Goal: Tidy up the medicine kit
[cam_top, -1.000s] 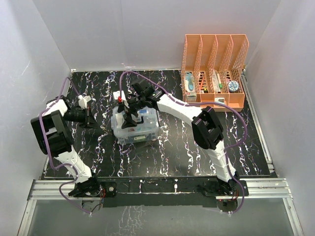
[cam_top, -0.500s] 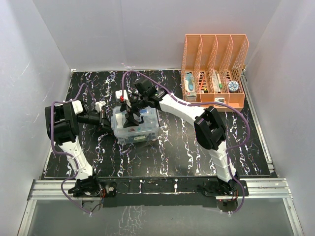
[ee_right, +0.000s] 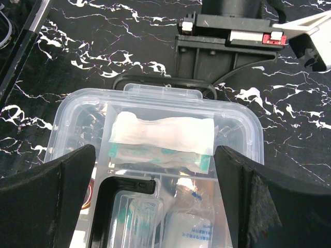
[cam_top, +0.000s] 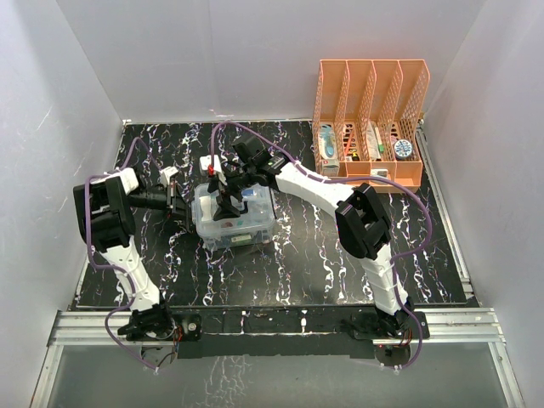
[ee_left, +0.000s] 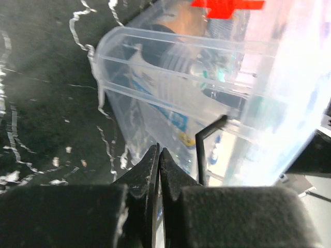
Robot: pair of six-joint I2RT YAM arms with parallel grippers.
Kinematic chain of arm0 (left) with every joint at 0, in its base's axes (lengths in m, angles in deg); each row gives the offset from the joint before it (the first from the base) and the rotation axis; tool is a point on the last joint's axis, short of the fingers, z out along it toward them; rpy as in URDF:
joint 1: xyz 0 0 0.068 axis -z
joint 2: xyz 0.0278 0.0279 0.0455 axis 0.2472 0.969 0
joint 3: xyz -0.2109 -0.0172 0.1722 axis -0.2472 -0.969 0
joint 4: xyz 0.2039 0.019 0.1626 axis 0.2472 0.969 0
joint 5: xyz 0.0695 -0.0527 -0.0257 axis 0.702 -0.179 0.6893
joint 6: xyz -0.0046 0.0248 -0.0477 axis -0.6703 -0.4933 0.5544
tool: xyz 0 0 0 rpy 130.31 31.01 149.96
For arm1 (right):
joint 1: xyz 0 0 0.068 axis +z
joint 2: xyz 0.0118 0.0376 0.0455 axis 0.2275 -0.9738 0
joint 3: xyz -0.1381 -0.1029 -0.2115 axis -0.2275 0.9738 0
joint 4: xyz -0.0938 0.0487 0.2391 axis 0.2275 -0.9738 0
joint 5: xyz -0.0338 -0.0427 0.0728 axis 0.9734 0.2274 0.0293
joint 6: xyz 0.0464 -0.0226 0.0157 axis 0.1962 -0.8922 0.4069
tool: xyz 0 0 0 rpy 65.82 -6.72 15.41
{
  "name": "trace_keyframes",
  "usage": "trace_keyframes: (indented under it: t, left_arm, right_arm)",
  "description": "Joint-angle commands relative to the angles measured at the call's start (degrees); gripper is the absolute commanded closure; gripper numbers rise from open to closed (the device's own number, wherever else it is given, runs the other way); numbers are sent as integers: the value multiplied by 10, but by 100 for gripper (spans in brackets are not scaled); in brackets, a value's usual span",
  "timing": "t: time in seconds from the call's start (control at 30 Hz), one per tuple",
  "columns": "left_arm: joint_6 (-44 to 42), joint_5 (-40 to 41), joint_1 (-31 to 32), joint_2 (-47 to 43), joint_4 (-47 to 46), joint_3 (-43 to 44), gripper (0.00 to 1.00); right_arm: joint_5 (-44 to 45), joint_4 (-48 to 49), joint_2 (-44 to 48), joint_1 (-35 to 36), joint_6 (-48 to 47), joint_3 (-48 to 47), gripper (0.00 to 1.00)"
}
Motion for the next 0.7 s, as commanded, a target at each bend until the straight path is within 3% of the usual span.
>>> trace_keyframes:
  t: [0.0,0.67]
  left_arm:
    - [-32,-65,8,-57,85,31,100]
    - [-48,-29,8,-119,178,86,100]
  right_arm:
    - [171,-149,-72,-13,-41,67,2]
    - [170,-130,-67,-12,-27,90,2]
